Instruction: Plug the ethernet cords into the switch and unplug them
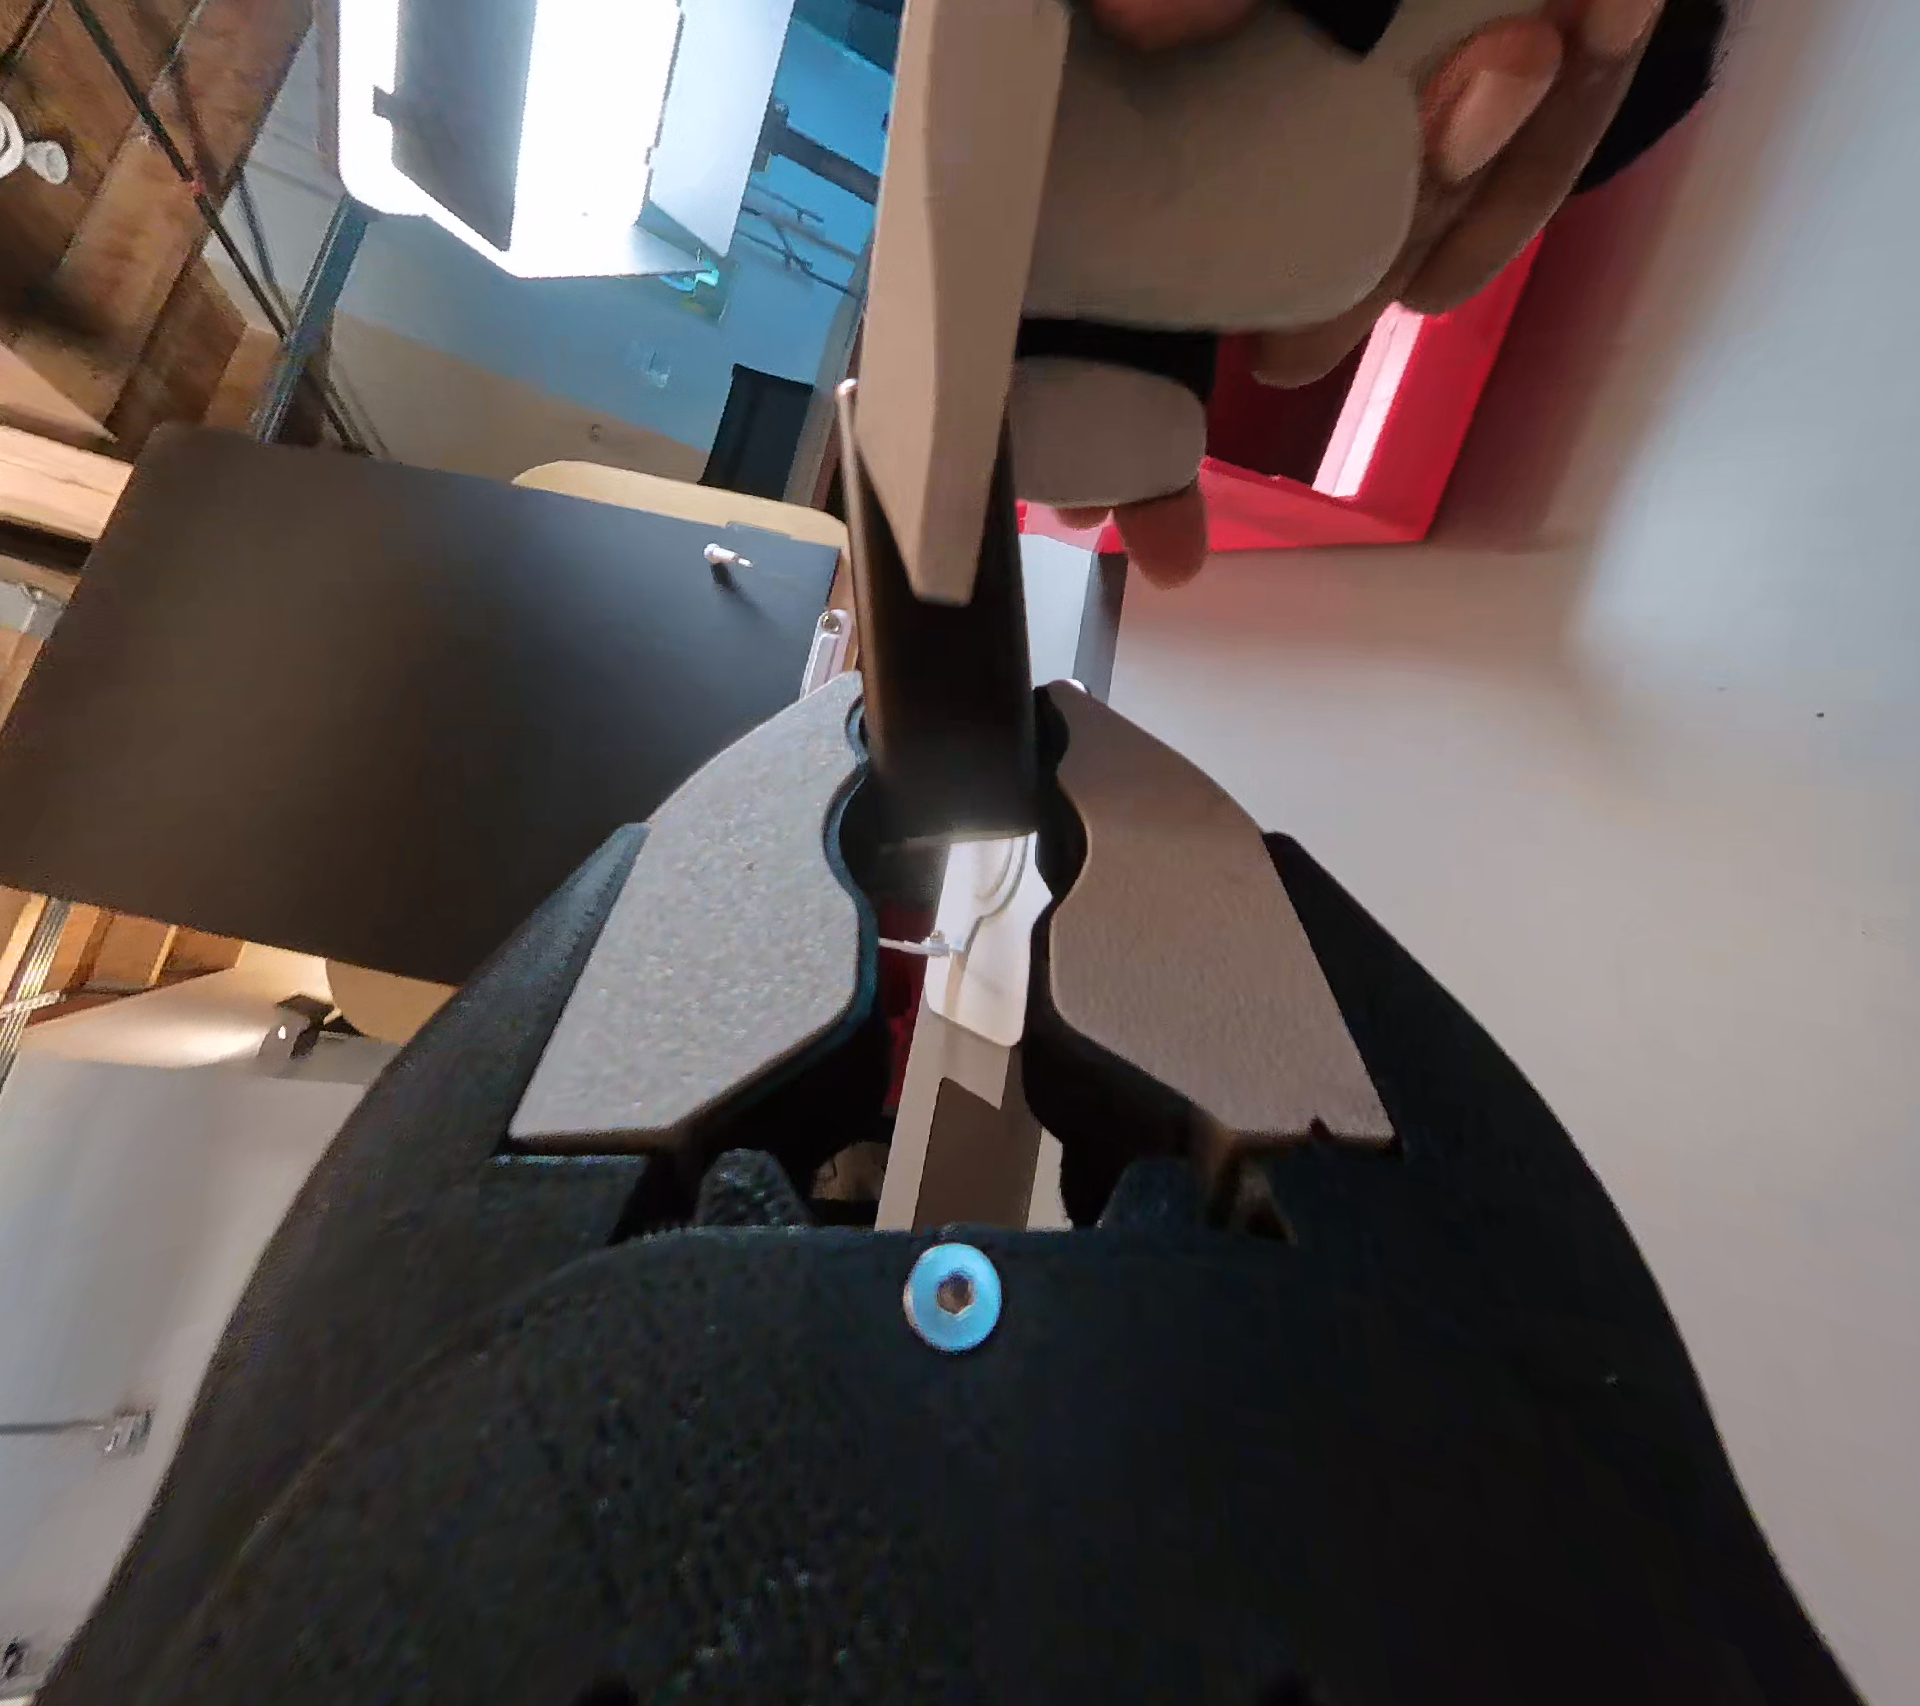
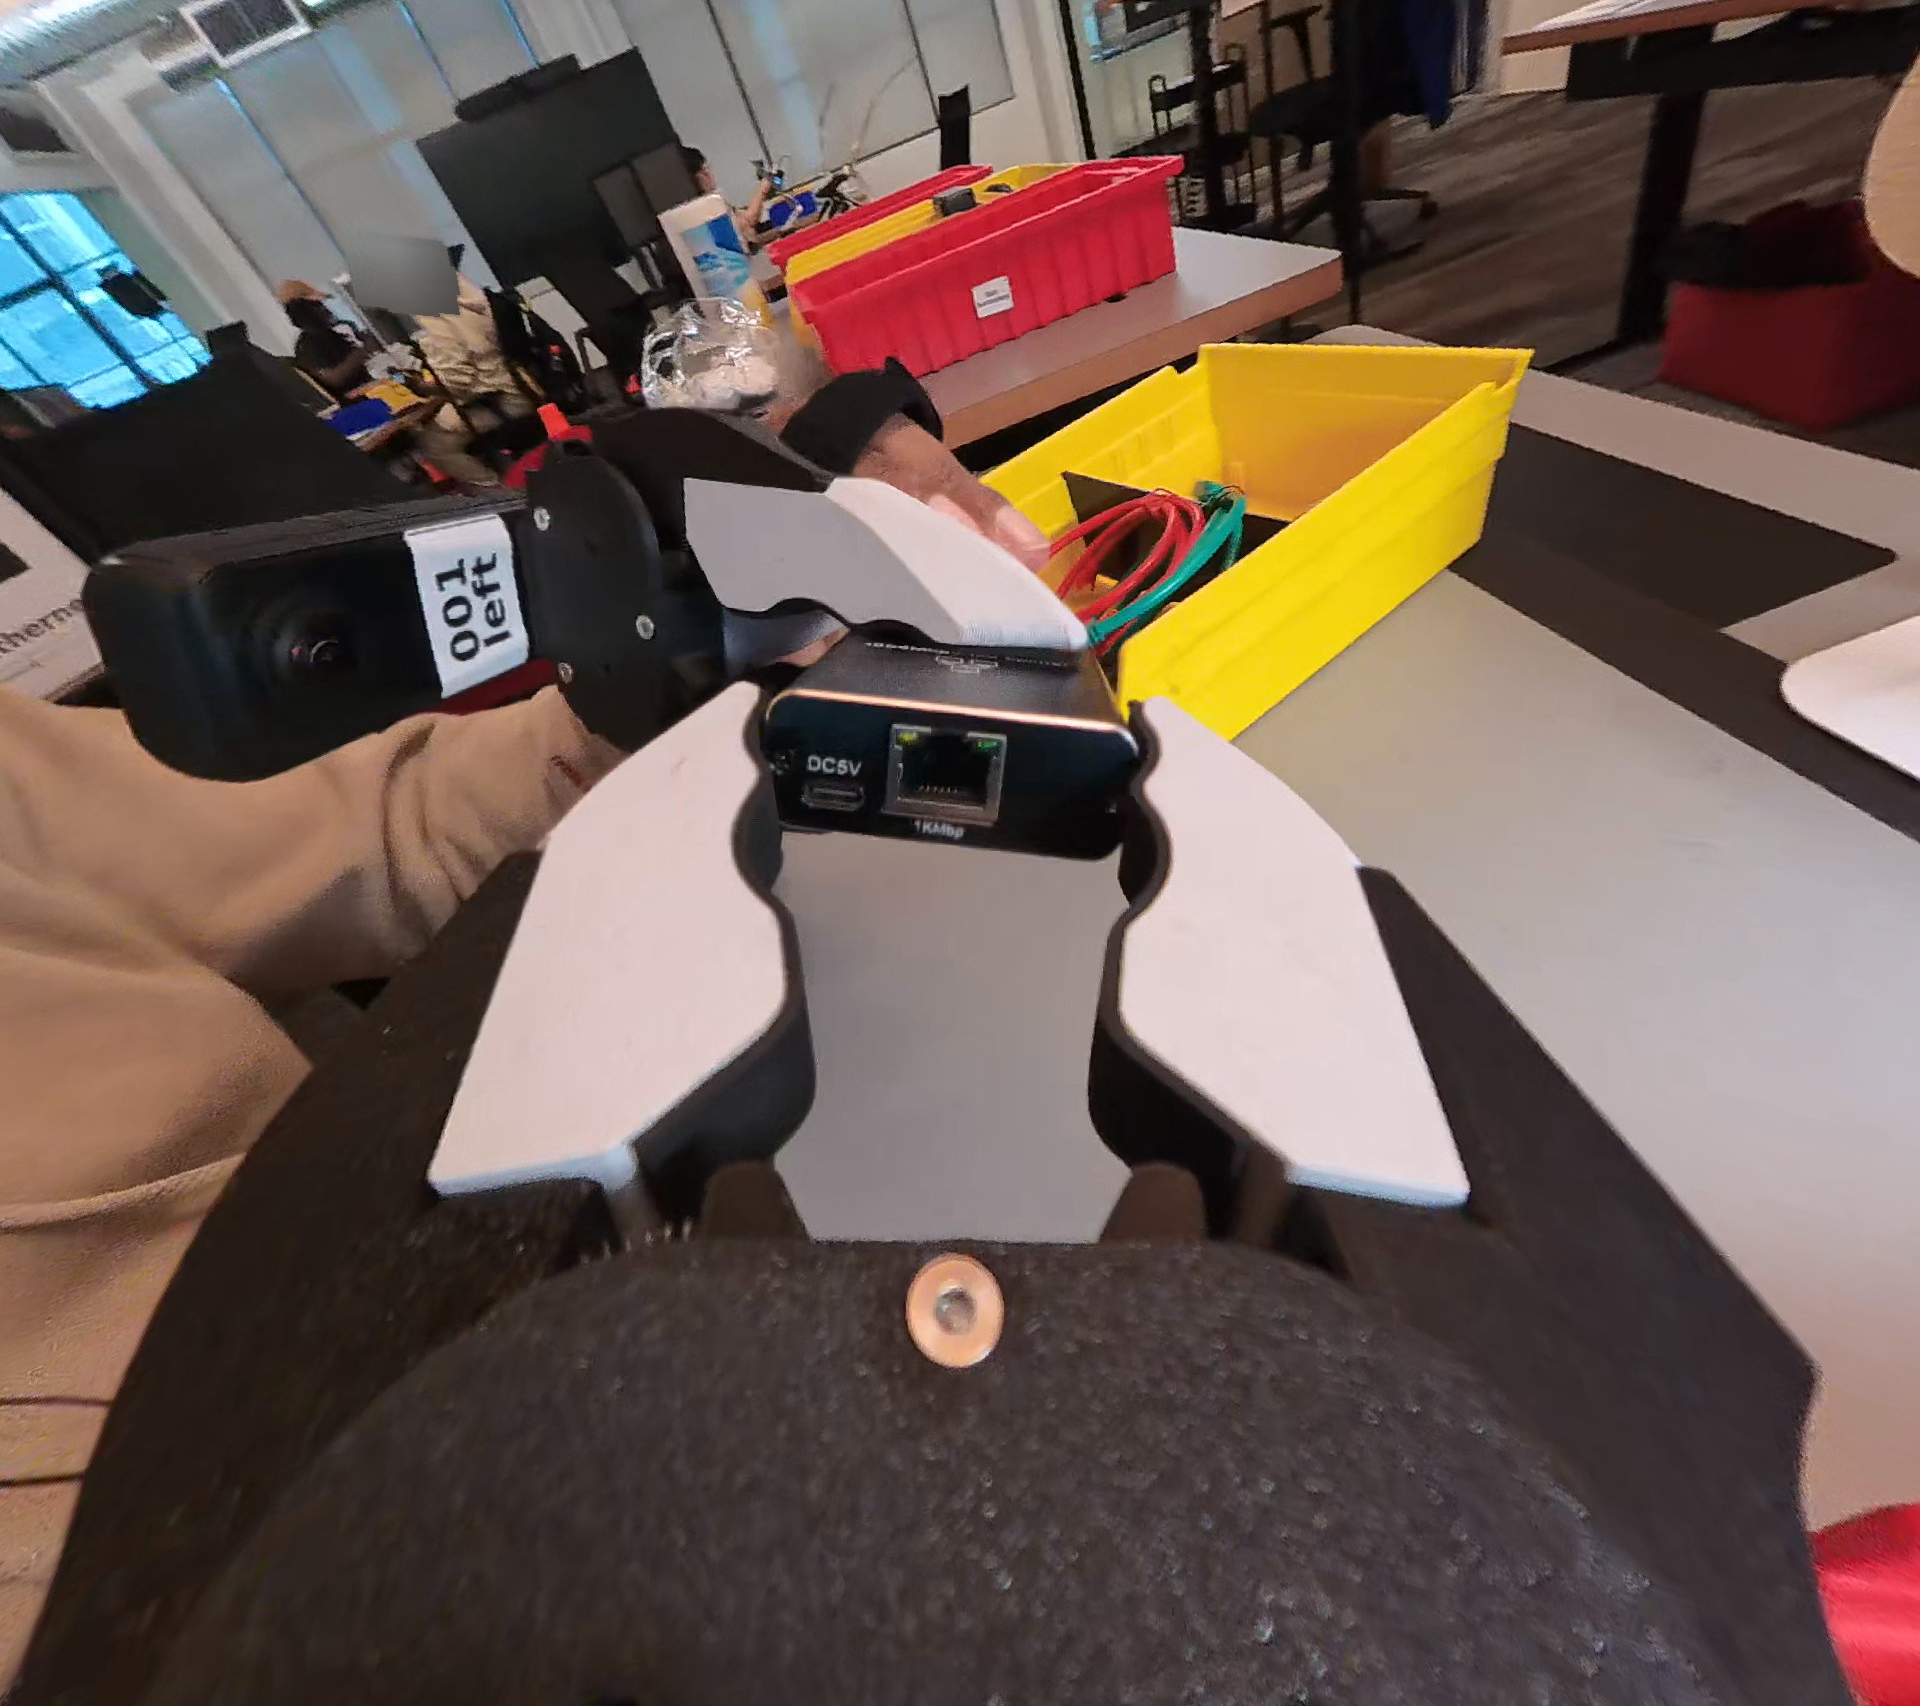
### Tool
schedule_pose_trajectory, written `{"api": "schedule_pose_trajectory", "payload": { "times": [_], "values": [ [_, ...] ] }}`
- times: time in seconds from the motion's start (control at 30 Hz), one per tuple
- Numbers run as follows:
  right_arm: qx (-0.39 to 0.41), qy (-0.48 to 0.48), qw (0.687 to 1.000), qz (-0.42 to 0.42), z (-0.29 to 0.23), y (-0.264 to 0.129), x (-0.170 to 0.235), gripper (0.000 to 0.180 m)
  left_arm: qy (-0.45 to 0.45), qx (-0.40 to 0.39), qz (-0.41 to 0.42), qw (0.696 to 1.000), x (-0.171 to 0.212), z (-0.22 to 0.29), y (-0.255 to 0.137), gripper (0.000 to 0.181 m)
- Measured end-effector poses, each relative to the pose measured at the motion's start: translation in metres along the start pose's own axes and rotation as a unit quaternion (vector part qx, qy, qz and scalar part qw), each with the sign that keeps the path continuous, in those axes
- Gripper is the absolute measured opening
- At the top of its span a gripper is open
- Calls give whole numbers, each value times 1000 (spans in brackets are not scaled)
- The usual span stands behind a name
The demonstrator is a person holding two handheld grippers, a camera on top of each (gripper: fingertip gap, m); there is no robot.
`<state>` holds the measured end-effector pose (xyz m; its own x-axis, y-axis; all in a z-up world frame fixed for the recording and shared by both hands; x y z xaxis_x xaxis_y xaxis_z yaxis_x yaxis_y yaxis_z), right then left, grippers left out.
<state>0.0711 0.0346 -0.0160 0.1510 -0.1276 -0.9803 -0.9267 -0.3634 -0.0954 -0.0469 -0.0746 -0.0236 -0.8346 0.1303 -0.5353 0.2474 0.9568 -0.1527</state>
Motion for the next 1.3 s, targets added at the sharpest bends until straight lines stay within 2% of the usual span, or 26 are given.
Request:
{"api": "schedule_pose_trajectory", "payload": {
  "times": [0.13, 0.27, 0.37, 0.47, 0.6, 0.67, 0.7, 0.8, 0.87, 0.9, 1.0, 1.17, 1.3],
  "values": [
    [-17, -4, 1000, 2, 0, -1, 1, 62, -17, 15, 15, 1000, -1, -1, -2, 26],
    [-58, -3, 998, 33, 2, -4, 1, 62, -119, 62, 69, 989, -1, -10, -7, 32],
    [-107, 59, 991, 64, 6, -8, 1, 62, -177, 81, 109, 975, -1, -18, -12, 35],
    [-166, 147, 972, 76, 10, -6, 6, 62, -178, 93, 123, 972, -4, -19, -16, 33],
    [-205, 184, 957, 88, 13, -3, 12, 63, -190, 117, 117, 968, -8, -20, -18, 26],
    [-194, 138, 967, 86, 11, -4, 10, 64, -229, 135, 112, 957, -6, -24, -18, 26],
    [-177, 86, 977, 82, 9, -7, 8, 62, -261, 152, 115, 946, -5, -27, -18, 25],
    [-110, -78, 990, 45, -4, -14, 1, 77, -364, 217, 130, 896, 0, -37, -18, 25],
    [-80, -138, 987, 31, -12, -16, -3, 74, -402, 260, 128, 868, 3, -38, -17, 25],
    [-76, -153, 985, 35, -15, -16, -5, 66, -415, 279, 123, 857, 3, -37, -15, 24],
    [-78, -165, 982, 42, -16, -18, -5, 27, -437, 306, 115, 838, 1, -31, -9, 25],
    [-137, -139, 978, 79, -14, -26, -6, 24, -447, 314, 156, 823, -9, -30, -11, 25],
    [-216, -95, 956, 175, -12, -37, -8, 24, -402, 295, 169, 850, -21, -28, -19, 42]
  ]
}}
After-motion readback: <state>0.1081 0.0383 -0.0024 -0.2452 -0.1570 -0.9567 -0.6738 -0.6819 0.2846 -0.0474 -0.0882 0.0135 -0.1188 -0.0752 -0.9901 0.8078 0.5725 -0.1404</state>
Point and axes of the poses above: each gripper's, where its closed fingertips meet, y out along the fingers, x out of its underside, z = x × y across the jaws, the point moved 10 cm from there along -y, back along the fingers, and after that the axes turned 8 degrees about -y, right-handed, at the moved point
